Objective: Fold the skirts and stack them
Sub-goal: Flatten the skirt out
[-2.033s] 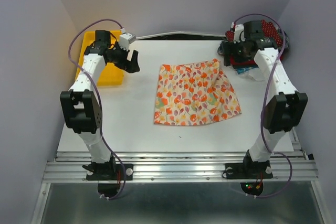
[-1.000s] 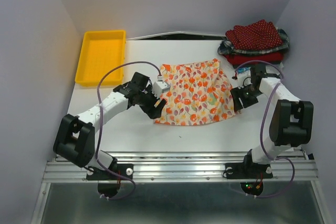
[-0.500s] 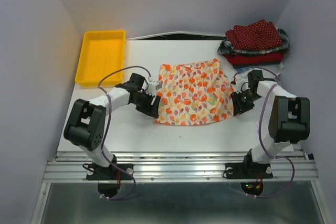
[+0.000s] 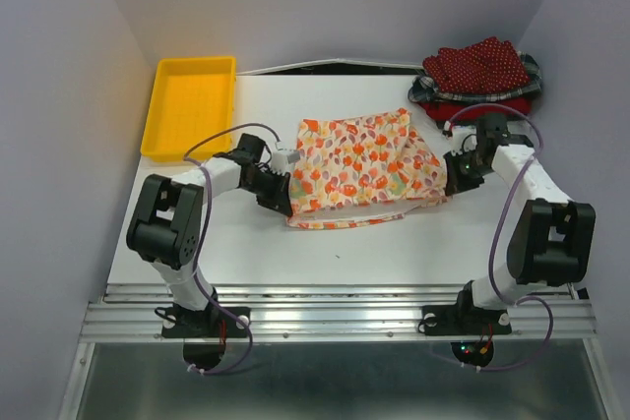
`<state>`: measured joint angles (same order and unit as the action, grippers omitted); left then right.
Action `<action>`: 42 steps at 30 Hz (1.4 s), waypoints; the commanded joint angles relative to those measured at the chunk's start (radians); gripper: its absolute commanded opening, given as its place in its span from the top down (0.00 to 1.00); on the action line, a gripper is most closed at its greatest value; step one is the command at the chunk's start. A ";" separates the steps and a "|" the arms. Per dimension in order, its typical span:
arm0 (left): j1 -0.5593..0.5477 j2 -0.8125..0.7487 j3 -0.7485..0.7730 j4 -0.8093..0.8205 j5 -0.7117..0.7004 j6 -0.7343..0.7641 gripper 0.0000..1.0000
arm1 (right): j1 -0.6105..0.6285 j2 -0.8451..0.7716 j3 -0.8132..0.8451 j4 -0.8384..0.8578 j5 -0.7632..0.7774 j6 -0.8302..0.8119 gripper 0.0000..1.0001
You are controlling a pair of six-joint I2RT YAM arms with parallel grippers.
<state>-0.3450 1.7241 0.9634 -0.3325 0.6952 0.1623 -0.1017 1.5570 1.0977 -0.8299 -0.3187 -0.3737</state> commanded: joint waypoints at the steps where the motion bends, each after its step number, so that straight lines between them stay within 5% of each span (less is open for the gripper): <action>1: 0.139 -0.159 0.127 -0.097 0.038 0.063 1.00 | -0.033 -0.093 0.184 -0.034 -0.023 0.039 0.99; 5: 0.192 -0.285 0.364 -0.197 0.030 0.098 1.00 | -0.101 -0.087 0.420 -0.097 -0.106 0.116 0.99; 11: 0.192 -0.432 0.425 -0.292 0.040 0.100 1.00 | -0.115 -0.092 0.637 -0.195 -0.229 0.130 0.99; 18: 0.192 -0.492 0.443 -0.373 -0.141 0.164 1.00 | -0.115 -0.097 0.640 -0.155 0.027 0.022 0.99; 21: 0.192 -0.437 0.501 -0.350 -0.190 0.145 1.00 | -0.115 -0.036 0.683 -0.135 -0.026 0.073 0.99; 26: 0.198 -0.209 0.736 -0.323 -0.223 0.132 1.00 | -0.115 0.188 1.011 -0.129 -0.103 0.209 0.99; 32: 0.207 0.061 1.263 -0.382 -0.211 0.115 1.00 | -0.115 0.397 1.455 -0.140 -0.157 0.286 0.99; 34: 0.213 0.118 1.457 -0.463 -0.195 0.138 1.00 | -0.115 0.374 1.440 -0.127 -0.158 0.268 0.99; 36: 0.215 0.095 1.433 -0.490 -0.178 0.172 1.00 | -0.115 0.249 1.238 -0.086 -0.183 0.208 0.99; 38: 0.216 -0.030 1.277 -0.452 -0.158 0.228 1.00 | -0.115 0.075 1.037 -0.017 -0.207 0.130 0.99; 42: 0.204 -0.260 0.731 -0.390 -0.106 0.368 1.00 | -0.115 -0.124 0.612 -0.040 -0.243 -0.052 0.99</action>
<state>-0.1677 1.6333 1.9610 -0.6949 0.5930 0.3622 -0.1795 1.5810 1.9289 -0.8970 -0.5869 -0.2188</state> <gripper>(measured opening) 0.026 0.020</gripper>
